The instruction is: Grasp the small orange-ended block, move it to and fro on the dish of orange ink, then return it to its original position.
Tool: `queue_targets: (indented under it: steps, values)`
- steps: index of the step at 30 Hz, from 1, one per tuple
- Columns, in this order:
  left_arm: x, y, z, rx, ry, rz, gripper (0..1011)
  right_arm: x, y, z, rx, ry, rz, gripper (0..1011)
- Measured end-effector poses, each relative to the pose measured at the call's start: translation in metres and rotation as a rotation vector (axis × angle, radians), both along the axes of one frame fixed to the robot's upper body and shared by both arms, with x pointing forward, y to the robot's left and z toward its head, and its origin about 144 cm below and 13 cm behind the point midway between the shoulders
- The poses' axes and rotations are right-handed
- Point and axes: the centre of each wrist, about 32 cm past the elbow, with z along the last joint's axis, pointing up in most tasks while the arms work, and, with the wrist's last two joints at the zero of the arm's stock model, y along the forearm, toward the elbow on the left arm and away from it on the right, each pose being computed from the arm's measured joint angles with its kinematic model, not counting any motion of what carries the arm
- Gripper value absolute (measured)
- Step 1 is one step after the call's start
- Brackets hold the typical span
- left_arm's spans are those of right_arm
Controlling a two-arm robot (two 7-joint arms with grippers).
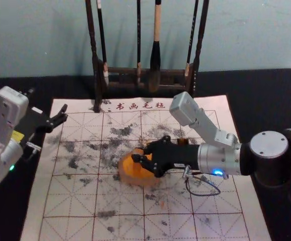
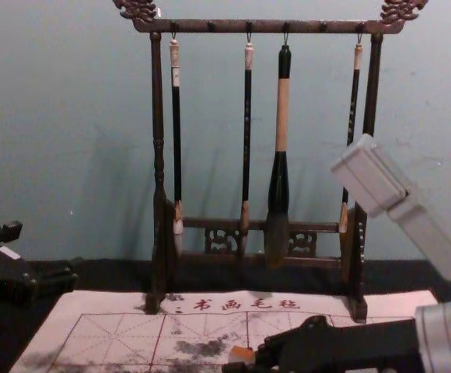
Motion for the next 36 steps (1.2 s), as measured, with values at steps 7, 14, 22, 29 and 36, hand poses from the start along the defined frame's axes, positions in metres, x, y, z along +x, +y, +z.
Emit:
queue_targets:
  steps: [7, 14, 22, 29, 36]
  values:
    - [0.000, 0.000, 0.000, 0.000, 0.000, 0.000, 1001, 0.007, 0.004, -0.002, 0.006, 0.004, -0.007, 109]
    - [0.000, 0.000, 0.000, 0.000, 0.000, 0.000, 1001, 0.013, 0.005, -0.001, 0.003, -0.002, -0.026, 109]
    - [0.000, 0.000, 0.000, 0.000, 0.000, 0.000, 1001, 0.015, -0.001, 0.000, -0.002, -0.012, -0.058, 109]
    - [0.000, 0.000, 0.000, 0.000, 0.000, 0.000, 1001, 0.013, -0.007, 0.003, -0.012, -0.021, -0.074, 109]
    - [0.000, 0.000, 0.000, 0.000, 0.000, 0.000, 1001, 0.007, -0.015, 0.006, -0.025, -0.028, -0.079, 109]
